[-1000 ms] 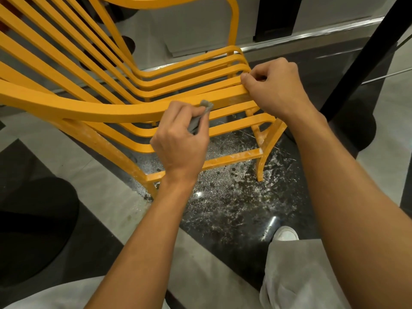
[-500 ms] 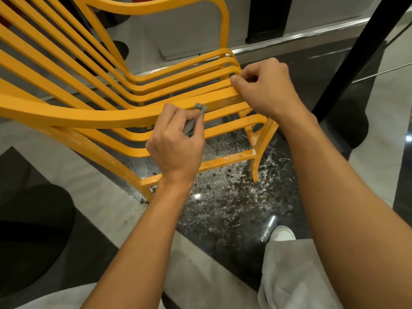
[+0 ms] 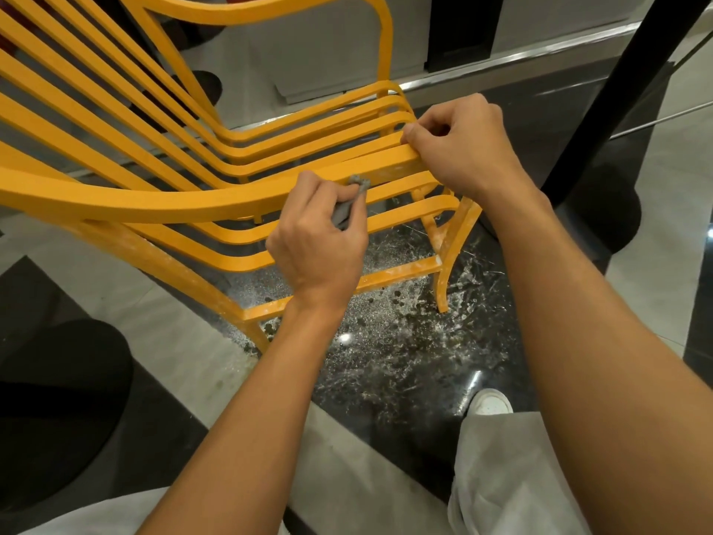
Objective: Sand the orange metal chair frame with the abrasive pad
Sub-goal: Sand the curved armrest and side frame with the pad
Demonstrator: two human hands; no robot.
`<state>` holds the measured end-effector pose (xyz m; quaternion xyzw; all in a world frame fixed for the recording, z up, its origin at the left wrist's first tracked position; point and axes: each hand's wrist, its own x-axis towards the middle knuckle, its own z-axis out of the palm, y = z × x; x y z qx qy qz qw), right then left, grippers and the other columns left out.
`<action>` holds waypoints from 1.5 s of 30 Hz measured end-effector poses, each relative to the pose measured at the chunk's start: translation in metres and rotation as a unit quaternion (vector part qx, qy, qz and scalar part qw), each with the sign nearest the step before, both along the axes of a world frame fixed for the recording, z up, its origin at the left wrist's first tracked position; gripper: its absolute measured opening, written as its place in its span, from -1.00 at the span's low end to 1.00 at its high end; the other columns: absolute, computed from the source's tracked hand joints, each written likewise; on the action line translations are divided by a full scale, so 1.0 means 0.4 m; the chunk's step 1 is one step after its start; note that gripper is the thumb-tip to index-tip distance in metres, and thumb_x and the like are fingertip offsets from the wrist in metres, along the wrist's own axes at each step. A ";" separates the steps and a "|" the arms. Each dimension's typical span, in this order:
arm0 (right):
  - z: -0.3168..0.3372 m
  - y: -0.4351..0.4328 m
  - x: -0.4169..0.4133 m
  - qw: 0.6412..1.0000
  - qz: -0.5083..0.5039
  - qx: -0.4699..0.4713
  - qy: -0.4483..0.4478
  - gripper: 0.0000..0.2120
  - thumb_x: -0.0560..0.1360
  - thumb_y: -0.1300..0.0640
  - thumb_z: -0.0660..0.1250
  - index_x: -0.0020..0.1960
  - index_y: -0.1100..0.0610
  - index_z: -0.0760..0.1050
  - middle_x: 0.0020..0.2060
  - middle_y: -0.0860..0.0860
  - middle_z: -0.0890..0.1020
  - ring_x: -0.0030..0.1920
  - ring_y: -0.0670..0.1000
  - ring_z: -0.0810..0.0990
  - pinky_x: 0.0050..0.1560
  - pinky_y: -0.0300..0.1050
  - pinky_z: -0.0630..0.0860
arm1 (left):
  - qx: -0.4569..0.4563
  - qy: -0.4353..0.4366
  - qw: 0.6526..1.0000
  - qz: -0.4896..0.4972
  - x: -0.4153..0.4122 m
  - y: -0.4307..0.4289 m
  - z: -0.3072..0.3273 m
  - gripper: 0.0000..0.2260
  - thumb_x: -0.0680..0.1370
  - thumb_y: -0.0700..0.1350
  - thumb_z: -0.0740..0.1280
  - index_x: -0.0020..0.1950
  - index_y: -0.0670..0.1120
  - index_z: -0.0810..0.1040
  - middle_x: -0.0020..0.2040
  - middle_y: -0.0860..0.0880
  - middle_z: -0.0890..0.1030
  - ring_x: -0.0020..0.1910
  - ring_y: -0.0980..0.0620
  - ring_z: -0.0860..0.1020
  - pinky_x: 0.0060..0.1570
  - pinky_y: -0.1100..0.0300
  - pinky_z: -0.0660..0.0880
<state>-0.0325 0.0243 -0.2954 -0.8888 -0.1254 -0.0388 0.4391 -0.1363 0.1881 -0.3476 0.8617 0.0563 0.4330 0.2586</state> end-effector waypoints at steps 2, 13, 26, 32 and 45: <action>-0.001 0.000 0.002 1.000 0.000 -0.001 0.001 -0.75 0.66 0.02 0.34 -0.02 0.13 0.73 -0.25 -0.10 0.65 -0.26 -0.40 0.54 -0.28 -0.55 0.35 | 0.013 0.006 1.000 -0.022 0.017 -0.028 0.005 -0.85 0.57 -0.02 0.54 -0.13 -0.07 0.71 -0.15 0.03 0.63 -0.21 0.07 0.58 -0.37 0.08 0.49; 0.005 -0.006 -0.002 1.000 0.007 -0.005 0.005 -0.71 0.67 -0.01 0.32 0.03 0.16 0.71 -0.10 0.06 0.70 -0.25 -0.26 0.54 -0.32 -0.58 0.34 | 0.002 0.005 1.000 -0.003 0.013 -0.026 0.004 -0.83 0.56 0.00 0.54 -0.14 -0.08 0.71 -0.15 0.04 0.63 -0.21 0.07 0.58 -0.37 0.06 0.49; 0.010 -0.005 -0.003 1.000 0.002 0.007 0.022 -0.71 0.67 0.00 0.32 0.04 0.18 0.72 -0.08 0.07 0.71 -0.24 -0.22 0.54 -0.23 -0.52 0.31 | -0.012 0.007 1.000 -0.005 0.017 -0.037 0.012 -0.84 0.56 0.00 0.54 -0.13 -0.07 0.71 -0.13 0.05 0.63 -0.19 0.11 0.56 -0.34 0.20 0.44; 0.010 -0.005 -0.001 1.000 0.003 0.011 0.025 -0.72 0.67 0.00 0.33 0.03 0.17 0.72 -0.08 0.08 0.71 -0.22 -0.22 0.57 -0.23 -0.48 0.35 | -0.014 0.004 1.000 0.002 0.013 -0.025 0.011 -0.83 0.55 0.02 0.55 -0.12 -0.06 0.72 -0.13 0.06 0.64 -0.18 0.14 0.57 -0.31 0.29 0.39; 0.009 -0.013 0.001 0.999 0.004 0.020 0.025 -0.73 0.66 -0.01 0.34 0.04 0.15 0.72 -0.09 0.04 0.70 -0.20 -0.25 0.55 -0.21 -0.44 0.34 | -0.013 0.026 0.999 0.016 0.007 -0.026 0.007 -0.83 0.55 0.04 0.54 -0.14 -0.03 0.71 -0.15 0.09 0.63 -0.21 0.14 0.53 -0.35 0.25 0.39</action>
